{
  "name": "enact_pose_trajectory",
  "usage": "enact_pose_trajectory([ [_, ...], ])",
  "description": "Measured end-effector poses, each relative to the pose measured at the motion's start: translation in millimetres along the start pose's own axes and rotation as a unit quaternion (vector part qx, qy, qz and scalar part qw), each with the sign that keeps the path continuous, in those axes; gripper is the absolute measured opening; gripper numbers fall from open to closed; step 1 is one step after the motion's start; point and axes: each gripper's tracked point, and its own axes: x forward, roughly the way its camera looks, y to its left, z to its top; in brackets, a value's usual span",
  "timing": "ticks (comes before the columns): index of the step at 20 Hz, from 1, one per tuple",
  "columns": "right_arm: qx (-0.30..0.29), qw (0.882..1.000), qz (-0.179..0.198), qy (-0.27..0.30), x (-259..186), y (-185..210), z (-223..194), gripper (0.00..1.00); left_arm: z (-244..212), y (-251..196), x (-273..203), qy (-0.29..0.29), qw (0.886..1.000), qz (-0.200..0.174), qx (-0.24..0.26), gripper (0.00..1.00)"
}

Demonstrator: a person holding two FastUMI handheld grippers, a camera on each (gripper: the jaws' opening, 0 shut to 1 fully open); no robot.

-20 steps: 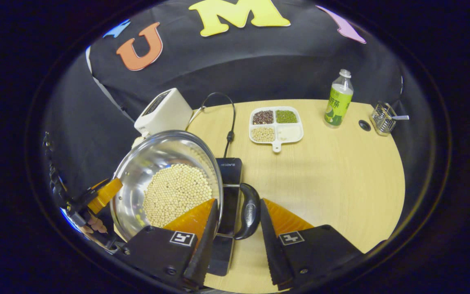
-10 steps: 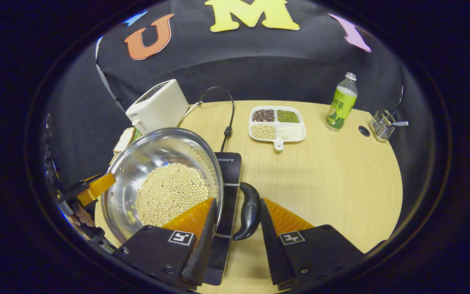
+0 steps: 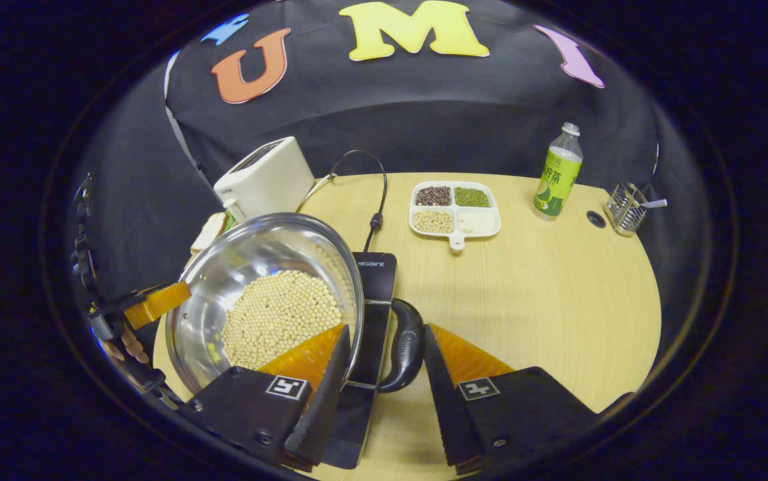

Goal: First push the handle of the pot to place it horizontally, then grasp the pot with both hands and set it on the induction cooktop.

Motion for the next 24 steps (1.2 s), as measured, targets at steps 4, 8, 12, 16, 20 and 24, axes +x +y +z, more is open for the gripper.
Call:
enact_pose_trajectory([
  [4,-0.015,0.999,-0.003,-0.033,-17.3,-4.1,-1.7,0.77,13.3,-3.5,-25.7,-0.029,1.0,0.01,-0.006,0.83],
  [8,-0.012,0.998,-0.001,-0.062,-41.3,-5.8,-8.7,0.87,10.2,-6.0,-51.1,-0.038,0.999,0.019,0.004,0.9],
  [12,-0.02,0.996,-0.008,-0.088,-69.1,-15.4,-20.7,0.89,6.6,-18.2,-75.9,-0.054,0.998,0.021,0.016,0.89],
  [16,-0.012,0.994,-0.013,-0.112,-97.0,-34.4,-34.0,0.89,6.1,-39.8,-96.6,-0.077,0.997,0.014,0.025,0.89],
  [20,-0.002,0.989,-0.019,-0.147,-126.3,-55.9,-44.2,0.89,2.6,-66.6,-118.9,-0.104,0.994,0.002,0.035,0.94],
  [24,-0.009,0.978,-0.035,-0.205,-165.7,-76.0,-51.9,0.89,-3.5,-87.5,-138.9,-0.144,0.988,0.012,0.053,0.95],
])
